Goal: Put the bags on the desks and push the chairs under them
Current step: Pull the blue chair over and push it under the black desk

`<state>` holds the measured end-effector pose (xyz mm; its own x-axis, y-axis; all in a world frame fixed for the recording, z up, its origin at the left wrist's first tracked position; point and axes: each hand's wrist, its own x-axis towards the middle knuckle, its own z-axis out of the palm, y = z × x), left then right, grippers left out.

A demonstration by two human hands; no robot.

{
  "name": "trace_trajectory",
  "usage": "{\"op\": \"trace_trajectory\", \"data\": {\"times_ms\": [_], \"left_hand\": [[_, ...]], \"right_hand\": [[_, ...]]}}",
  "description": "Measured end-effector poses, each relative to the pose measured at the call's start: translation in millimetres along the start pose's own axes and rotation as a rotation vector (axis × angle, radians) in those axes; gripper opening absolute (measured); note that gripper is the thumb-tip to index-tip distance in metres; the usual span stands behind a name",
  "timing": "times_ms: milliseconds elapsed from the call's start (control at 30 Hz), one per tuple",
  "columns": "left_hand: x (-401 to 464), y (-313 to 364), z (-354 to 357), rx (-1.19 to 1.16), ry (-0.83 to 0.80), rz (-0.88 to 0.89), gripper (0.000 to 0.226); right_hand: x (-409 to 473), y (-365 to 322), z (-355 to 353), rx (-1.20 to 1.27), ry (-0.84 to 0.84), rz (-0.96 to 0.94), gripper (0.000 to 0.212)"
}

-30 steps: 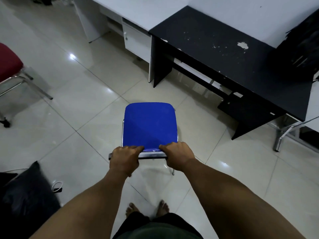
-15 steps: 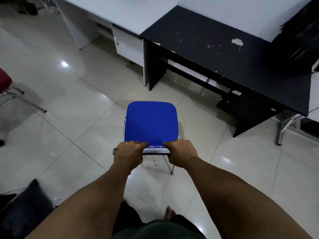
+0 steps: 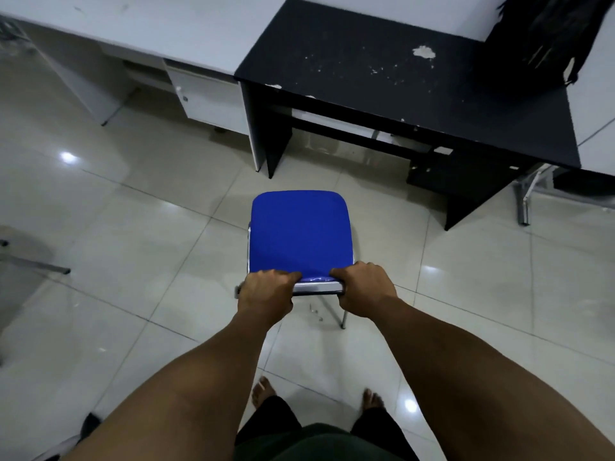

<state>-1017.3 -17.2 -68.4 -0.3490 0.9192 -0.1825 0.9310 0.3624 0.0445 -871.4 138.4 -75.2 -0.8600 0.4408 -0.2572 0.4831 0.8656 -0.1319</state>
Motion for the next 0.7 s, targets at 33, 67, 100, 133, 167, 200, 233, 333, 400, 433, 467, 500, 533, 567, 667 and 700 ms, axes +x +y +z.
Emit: {"op": "trace_trajectory", "data": {"times_ms": [33, 67, 100, 133, 167, 200, 233, 333, 400, 433, 467, 500, 533, 567, 667, 700], "left_hand": [[2, -7, -1, 0.011, -0.01, 0.013, 0.034], [6, -16, -3, 0.021, -0.015, 0.022, 0.034], [11, -25, -3, 0.032, -0.014, 0.035, 0.034], [17, -33, -5, 0.047, -0.017, 0.045, 0.034], [23, -40, -6, 0.059, -0.019, 0.052, 0.035], [28, -46, -9, 0.069, -0.023, 0.056, 0.035], [34, -51, -9, 0.074, -0.024, 0.06, 0.034], [52, -62, -11, 0.078, -0.022, 0.081, 0.035], [65, -67, -12, 0.081, -0.015, 0.1, 0.037], [72, -70, -13, 0.085, -0.016, 0.109, 0.038], [80, -72, -14, 0.093, -0.018, 0.121, 0.038], [88, -74, -15, 0.097, -0.018, 0.129, 0.039], [97, -77, -16, 0.097, -0.014, 0.133, 0.039], [107, -79, -18, 0.089, -0.014, 0.134, 0.039], [132, -83, -22, 0.081, -0.008, 0.134, 0.039], [140, -84, -23, 0.082, -0.009, 0.138, 0.04]], "right_hand": [[3, -5, 0, 0.006, 0.002, 0.015, 0.024], [6, -11, 1, 0.014, 0.005, 0.029, 0.024], [11, -16, 2, 0.019, 0.012, 0.044, 0.024], [17, -21, 2, 0.022, 0.018, 0.062, 0.025], [22, -23, 3, 0.023, 0.032, 0.074, 0.025], [27, -25, 3, 0.027, 0.046, 0.083, 0.026], [31, -26, 3, 0.029, 0.061, 0.088, 0.027], [45, -24, 2, 0.025, 0.107, 0.094, 0.026], [55, -20, 2, 0.024, 0.129, 0.112, 0.027], [61, -18, 1, 0.029, 0.14, 0.121, 0.028], [67, -15, 1, 0.036, 0.148, 0.133, 0.028], [73, -13, -1, 0.038, 0.156, 0.145, 0.029], [80, -10, -2, 0.036, 0.158, 0.153, 0.029], [87, -6, -4, 0.033, 0.164, 0.157, 0.029], [106, 6, -9, 0.029, 0.204, 0.159, 0.03], [111, 11, -11, 0.034, 0.207, 0.162, 0.031]]}}
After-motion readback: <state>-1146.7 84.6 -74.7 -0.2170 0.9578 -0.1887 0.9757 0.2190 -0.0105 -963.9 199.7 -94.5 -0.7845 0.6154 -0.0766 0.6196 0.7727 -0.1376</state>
